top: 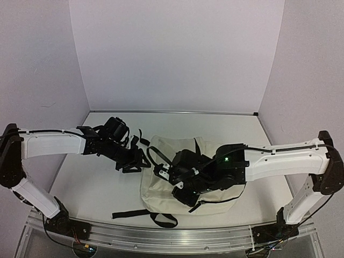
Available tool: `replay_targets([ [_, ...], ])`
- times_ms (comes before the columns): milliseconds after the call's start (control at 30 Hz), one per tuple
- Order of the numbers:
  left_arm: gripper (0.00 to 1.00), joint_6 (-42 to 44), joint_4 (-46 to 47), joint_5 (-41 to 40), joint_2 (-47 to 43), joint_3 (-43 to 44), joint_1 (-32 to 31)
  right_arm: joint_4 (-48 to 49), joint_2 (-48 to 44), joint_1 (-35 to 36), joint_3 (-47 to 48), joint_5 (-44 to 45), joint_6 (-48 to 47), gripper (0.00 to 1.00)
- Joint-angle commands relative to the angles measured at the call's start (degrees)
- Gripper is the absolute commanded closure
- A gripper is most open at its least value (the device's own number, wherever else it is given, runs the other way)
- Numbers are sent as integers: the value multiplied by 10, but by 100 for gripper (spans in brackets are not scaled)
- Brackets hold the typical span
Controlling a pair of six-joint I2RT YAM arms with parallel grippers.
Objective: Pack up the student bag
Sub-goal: Zip the student bag at the center of the board.
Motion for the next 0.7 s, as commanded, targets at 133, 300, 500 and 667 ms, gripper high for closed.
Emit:
replay_targets([
  [133,60,-5,48,26,22,4,0,-36,47,35,25,132,-33,67],
  [300,67,1,43,22,27,9,1,-38,65,45,25,188,-28,68],
  [500,83,5,36,12,28,12,0,-39,87,64,25,264,-26,71],
  [667,89,9,34,10,31,19,1,-28,102,71,20,307,-31,71],
])
